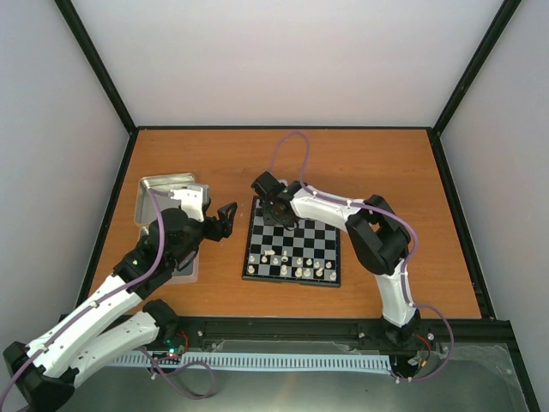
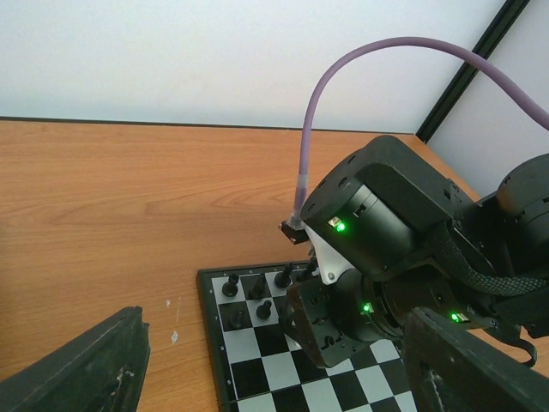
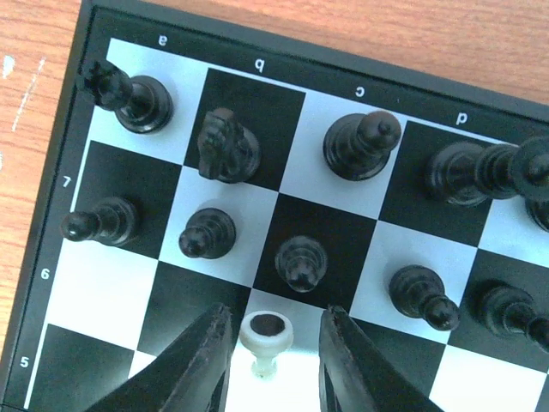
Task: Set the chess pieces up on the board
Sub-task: Pick up the chess piece from the chessboard, then place the chess piece on the chessboard.
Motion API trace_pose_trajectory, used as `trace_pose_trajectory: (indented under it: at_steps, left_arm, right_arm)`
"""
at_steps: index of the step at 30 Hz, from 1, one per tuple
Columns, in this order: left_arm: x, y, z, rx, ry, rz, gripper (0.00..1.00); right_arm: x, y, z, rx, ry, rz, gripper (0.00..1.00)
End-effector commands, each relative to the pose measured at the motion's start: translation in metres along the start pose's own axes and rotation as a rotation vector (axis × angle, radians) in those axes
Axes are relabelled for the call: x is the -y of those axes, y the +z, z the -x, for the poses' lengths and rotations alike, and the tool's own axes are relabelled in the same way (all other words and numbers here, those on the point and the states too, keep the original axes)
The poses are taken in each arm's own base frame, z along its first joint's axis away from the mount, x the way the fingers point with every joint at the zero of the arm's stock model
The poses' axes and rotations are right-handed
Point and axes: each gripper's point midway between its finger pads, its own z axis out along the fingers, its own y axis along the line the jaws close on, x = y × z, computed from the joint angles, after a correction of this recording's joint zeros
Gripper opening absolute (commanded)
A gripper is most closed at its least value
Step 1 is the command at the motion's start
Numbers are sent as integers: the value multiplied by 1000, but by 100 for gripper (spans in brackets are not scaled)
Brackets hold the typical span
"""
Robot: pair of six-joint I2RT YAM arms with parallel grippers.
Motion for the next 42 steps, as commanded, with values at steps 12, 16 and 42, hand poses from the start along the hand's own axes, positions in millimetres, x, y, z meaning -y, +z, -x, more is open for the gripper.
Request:
trace_pose_trajectory:
  at_steps: [12,16,42]
  left_arm:
    - [1,0,9,38,10,1,82]
    - [2,1,8,32,11,-2,82]
    - [60,60,-83,-152,-167,-325,67]
  right_arm:
    - [-2,12,-4,-32,-16,-43,24]
    - [-1,12,-5,-33,-17,-44,17]
    - [-34,-115,-21,-9,683,702,17]
